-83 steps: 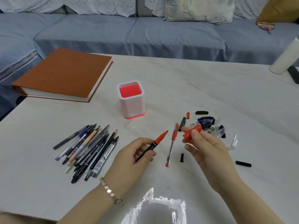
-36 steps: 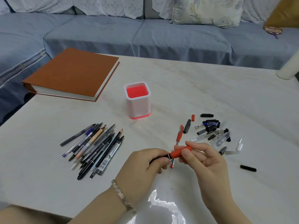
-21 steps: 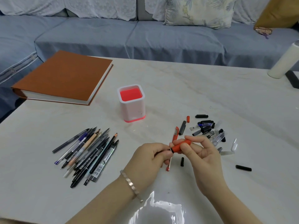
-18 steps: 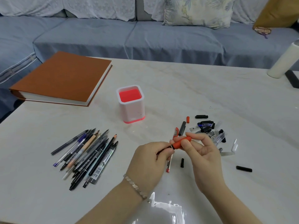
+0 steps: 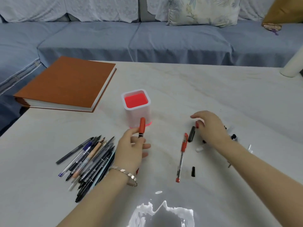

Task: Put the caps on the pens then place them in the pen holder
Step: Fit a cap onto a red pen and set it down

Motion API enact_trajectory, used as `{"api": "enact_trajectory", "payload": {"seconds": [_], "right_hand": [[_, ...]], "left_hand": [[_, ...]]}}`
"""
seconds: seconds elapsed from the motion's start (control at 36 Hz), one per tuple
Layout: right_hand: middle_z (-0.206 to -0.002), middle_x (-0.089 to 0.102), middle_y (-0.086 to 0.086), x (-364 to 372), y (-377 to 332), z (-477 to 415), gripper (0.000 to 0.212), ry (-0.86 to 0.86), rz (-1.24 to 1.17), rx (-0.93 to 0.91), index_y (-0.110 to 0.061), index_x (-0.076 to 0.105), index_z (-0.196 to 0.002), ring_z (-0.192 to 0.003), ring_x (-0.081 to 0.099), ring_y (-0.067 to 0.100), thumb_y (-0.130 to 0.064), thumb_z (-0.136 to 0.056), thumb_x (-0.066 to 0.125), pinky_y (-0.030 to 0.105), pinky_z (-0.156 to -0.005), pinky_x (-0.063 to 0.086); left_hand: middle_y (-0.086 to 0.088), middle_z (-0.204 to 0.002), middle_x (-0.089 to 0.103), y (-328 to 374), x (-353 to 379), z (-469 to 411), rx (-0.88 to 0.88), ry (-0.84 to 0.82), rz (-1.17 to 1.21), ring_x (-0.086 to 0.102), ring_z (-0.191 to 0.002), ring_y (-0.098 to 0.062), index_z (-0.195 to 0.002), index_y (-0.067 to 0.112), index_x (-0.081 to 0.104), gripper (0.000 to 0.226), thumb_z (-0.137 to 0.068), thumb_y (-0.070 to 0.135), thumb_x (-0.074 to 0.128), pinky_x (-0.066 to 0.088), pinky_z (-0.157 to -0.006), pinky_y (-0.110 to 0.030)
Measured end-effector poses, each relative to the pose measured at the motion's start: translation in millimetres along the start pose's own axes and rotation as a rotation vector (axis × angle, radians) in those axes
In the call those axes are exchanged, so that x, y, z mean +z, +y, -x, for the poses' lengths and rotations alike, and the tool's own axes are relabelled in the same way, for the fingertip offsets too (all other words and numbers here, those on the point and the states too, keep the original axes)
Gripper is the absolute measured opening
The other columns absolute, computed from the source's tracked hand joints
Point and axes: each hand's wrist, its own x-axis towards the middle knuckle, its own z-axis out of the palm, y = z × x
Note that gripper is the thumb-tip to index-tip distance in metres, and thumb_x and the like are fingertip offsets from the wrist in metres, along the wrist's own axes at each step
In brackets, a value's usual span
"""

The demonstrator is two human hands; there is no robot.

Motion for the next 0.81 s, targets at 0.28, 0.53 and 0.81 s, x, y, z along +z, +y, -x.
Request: {"api": "enact_trajectory", "payload": {"seconds": [0.28,0.53,0.81], "right_hand": [[-0.113,0.057,0.018,11,11,-23,0.031,-0.237,0.365,0.035,-0.003,0.064,-0.104,-0.099,0.057,0.033,0.005,-0.084,0.043,0.031,-0.081,0.040],[-0.084,0.071,0.003,-17,-27,57,0.021,-0.109,-0.435,0.228,-0.019,0.068,-0.092,-0.074,0.065,0.007,-0.003,-0.080,0.060,0.009,-0.068,0.046],[-0.082,0.075,0.008,-15,-32,127,0.017,-0.173,-1.080,0.547,-0.004,0.067,-0.088,-0.066,0.070,0.013,0.008,-0.082,0.057,0.017,-0.064,0.057]], "left_hand": [[-0.004,-0.076,0.065,-1,-27,-3,-0.190,0.083,0.273,0.063,-0.075,-0.016,-0.089,0.009,0.056,0.016,-0.087,-0.004,0.048,0.052,-0.073,-0.036],[-0.008,-0.083,0.064,-2,-16,8,-0.194,0.099,0.613,0.066,-0.065,-0.013,-0.117,0.014,0.046,0.033,-0.088,-0.003,0.047,0.057,-0.055,-0.022],[-0.006,-0.066,0.067,0,-7,32,-0.213,0.089,0.767,0.071,-0.062,-0.023,-0.122,0.018,0.041,0.049,-0.083,-0.011,0.050,0.059,-0.061,-0.032]]}}
